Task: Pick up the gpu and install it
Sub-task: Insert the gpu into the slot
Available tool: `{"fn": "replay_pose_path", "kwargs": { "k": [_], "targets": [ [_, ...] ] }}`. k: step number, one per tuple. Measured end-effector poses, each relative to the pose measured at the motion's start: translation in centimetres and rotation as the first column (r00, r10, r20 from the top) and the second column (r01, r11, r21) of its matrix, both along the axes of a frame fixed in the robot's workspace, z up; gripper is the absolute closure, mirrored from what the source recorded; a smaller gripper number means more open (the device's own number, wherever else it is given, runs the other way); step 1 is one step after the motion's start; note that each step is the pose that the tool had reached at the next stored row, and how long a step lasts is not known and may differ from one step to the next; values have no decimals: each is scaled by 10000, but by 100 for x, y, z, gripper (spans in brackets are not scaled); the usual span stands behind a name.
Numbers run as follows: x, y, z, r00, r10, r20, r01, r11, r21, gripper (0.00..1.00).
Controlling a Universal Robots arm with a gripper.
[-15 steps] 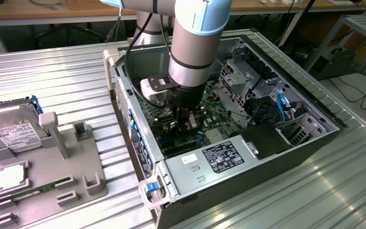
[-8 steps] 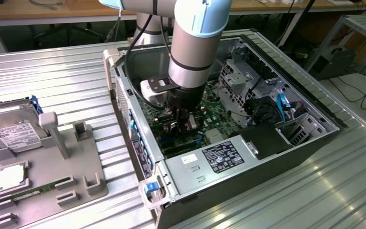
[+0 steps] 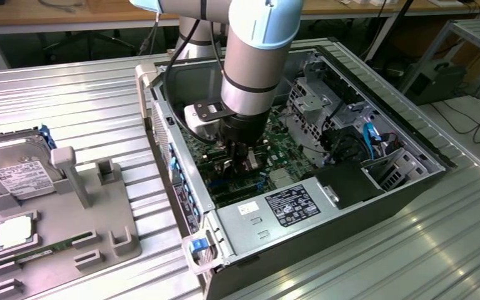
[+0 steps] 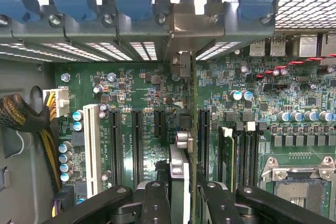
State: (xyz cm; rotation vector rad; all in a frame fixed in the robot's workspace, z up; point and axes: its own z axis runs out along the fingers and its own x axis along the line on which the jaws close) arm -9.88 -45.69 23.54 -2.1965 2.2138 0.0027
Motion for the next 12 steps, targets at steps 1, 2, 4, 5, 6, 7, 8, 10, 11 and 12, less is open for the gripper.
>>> {"fn": "replay_pose_path", "kwargs": {
  "k": [1,2,4,5,6,7,8,10,11,12],
  "targets": [
    [0,0,0,10000,0,1,0,10000,0,72],
    [0,0,0,10000,0,0,0,10000,0,72],
    [0,0,0,10000,0,-1,0,10000,1,72],
    [-1,3,-9,10000,-4,7,4,10000,26,71],
    [-2,2,-6,10000,-6,5,6,10000,13,71],
    [0,1,-6,10000,-2,8,2,10000,12,64],
    [0,0,0,10000,0,0,0,10000,-1,64],
    [0,0,6,10000,0,0,0,10000,0,64],
    [0,0,15,10000,0,-2,0,10000,-3,64],
    [0,0,26,10000,0,1,0,10000,2,64]
  ]
}}
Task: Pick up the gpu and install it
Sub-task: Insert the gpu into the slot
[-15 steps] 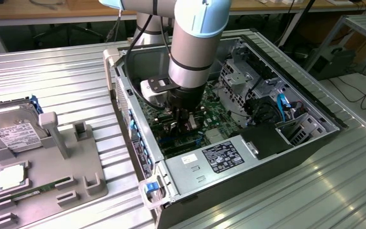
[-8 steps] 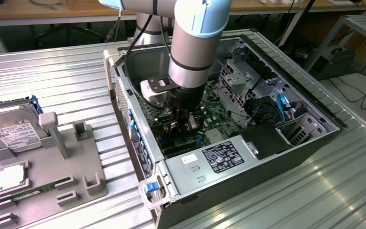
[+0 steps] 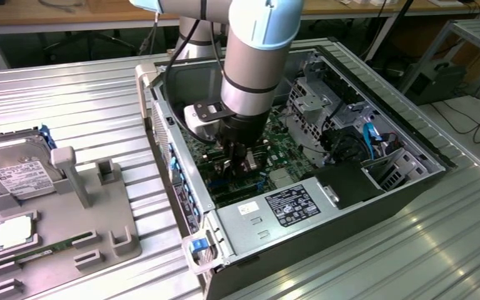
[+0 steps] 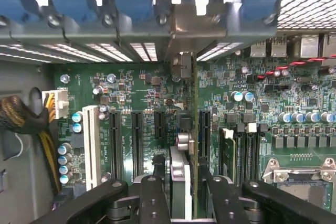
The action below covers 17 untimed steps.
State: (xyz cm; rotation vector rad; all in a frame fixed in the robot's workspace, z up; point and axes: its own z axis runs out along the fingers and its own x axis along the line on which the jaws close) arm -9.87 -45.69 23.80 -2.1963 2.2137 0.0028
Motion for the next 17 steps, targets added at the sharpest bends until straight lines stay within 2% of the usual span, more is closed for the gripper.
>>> {"fn": "replay_pose_path", "kwargs": {
  "k": [11,17],
  "targets": [
    [4,0,188,10000,0,-1,0,10000,-14,64],
    [7,0,335,10000,1,0,-1,10000,-37,64]
  ]
}}
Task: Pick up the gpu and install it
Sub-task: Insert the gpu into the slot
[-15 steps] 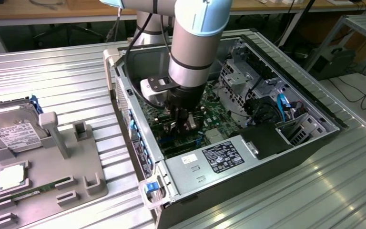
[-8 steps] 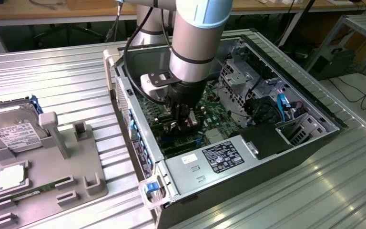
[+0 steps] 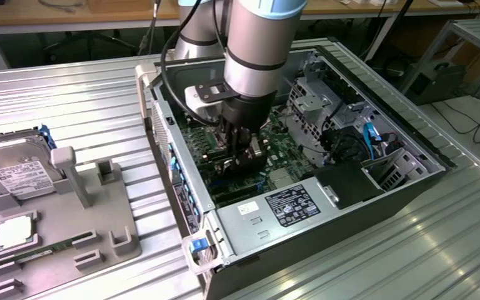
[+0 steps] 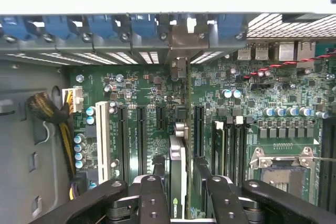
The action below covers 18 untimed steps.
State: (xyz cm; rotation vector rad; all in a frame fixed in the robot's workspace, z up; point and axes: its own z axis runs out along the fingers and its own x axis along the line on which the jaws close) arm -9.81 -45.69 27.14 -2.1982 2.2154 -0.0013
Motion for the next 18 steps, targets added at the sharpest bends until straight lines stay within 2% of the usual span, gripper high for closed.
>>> {"fn": "replay_pose_path", "kwargs": {
  "k": [12,16,17,18],
  "targets": [
    [3,0,202,10000,0,0,0,10000,-8,64],
    [3,0,221,10000,0,0,0,10000,-8,64],
    [3,0,220,10000,0,0,0,10000,-7,66],
    [3,0,221,10000,0,0,0,10000,-8,73]
  ]
}}
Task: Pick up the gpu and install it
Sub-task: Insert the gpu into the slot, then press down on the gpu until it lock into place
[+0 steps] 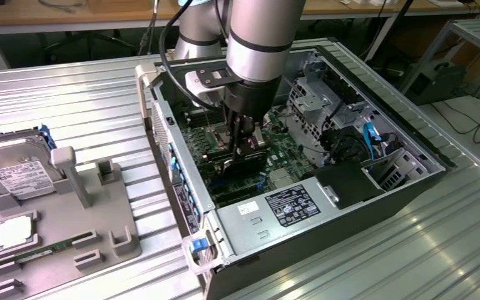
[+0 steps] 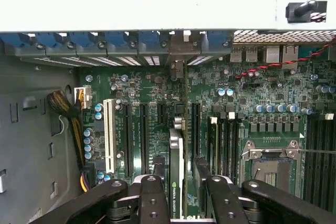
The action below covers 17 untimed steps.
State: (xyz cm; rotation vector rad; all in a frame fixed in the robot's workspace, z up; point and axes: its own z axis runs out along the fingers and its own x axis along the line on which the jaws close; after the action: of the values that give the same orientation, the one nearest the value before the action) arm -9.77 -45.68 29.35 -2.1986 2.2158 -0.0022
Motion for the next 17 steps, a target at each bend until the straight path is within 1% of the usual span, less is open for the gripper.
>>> {"fn": "replay_pose_path", "kwargs": {
  "k": [1,2,3,17],
  "targets": [
    [0,0,0,10000,0,0,0,10000,0,73],
    [0,0,1,10000,0,-1,0,10000,-1,85],
    [0,0,1,10000,0,-1,0,10000,-1,89],
    [0,0,1,10000,0,0,0,10000,-1,89]
  ]
}}
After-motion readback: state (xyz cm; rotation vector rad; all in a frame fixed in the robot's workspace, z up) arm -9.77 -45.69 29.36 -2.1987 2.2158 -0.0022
